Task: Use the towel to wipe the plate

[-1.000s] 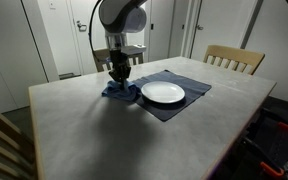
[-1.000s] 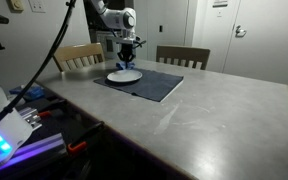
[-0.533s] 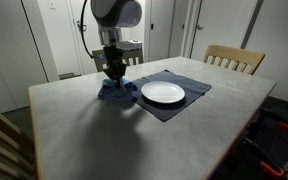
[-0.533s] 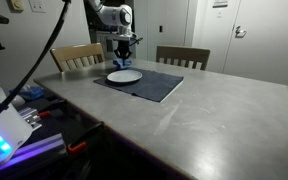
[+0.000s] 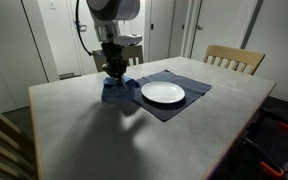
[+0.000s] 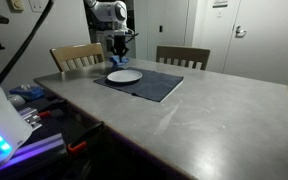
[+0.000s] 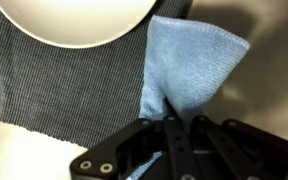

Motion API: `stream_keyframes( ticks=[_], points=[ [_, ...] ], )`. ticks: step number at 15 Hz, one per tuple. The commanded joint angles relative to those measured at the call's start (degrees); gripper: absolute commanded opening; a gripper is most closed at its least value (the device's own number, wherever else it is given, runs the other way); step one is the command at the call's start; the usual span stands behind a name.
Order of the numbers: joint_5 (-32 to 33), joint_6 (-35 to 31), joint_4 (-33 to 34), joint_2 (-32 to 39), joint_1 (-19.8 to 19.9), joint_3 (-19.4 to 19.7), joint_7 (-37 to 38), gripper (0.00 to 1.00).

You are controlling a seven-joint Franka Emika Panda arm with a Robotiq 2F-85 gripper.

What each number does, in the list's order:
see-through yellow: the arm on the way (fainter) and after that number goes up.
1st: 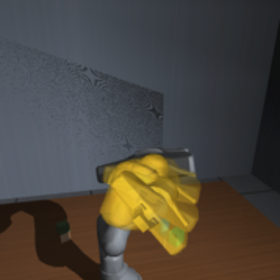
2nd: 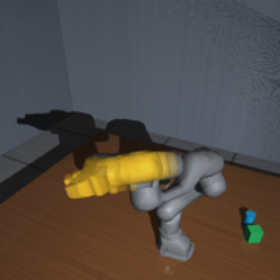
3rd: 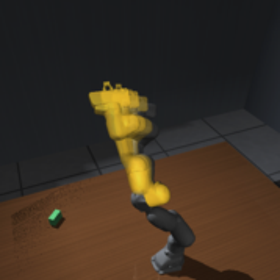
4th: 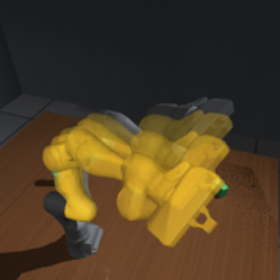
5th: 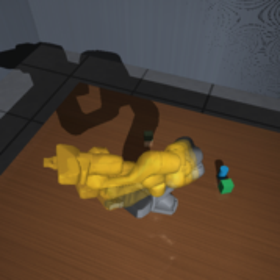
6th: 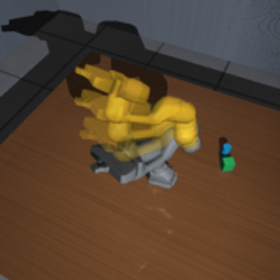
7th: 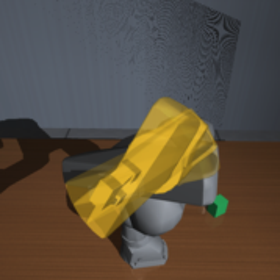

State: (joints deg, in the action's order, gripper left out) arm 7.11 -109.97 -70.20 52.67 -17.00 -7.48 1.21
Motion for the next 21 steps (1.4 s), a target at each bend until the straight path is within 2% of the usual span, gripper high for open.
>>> stream_keyframes(
  ticks=[1, 7, 12, 16, 19, 21],
  points=[
    [1.89, -6.39, -12.09, -7.24, 0.09, 1.24, 3.04, 0.02],
    [2.92, -31.75, -28.57, -12.83, 1.69, 4.40, 5.24, 0.02],
    [3.72, -45.16, -42.94, -20.32, 3.22, 6.09, 3.64, 0.02],
    [5.44, -50.49, -54.76, -29.33, 2.35, 8.43, 5.39, 0.02],
    [4.77, -47.69, -62.31, -35.13, 3.79, 7.05, 3.58, 0.02],
    [4.50, -49.11, -65.88, -36.73, 4.50, 6.11, 2.19, 0.02]
  ],
)
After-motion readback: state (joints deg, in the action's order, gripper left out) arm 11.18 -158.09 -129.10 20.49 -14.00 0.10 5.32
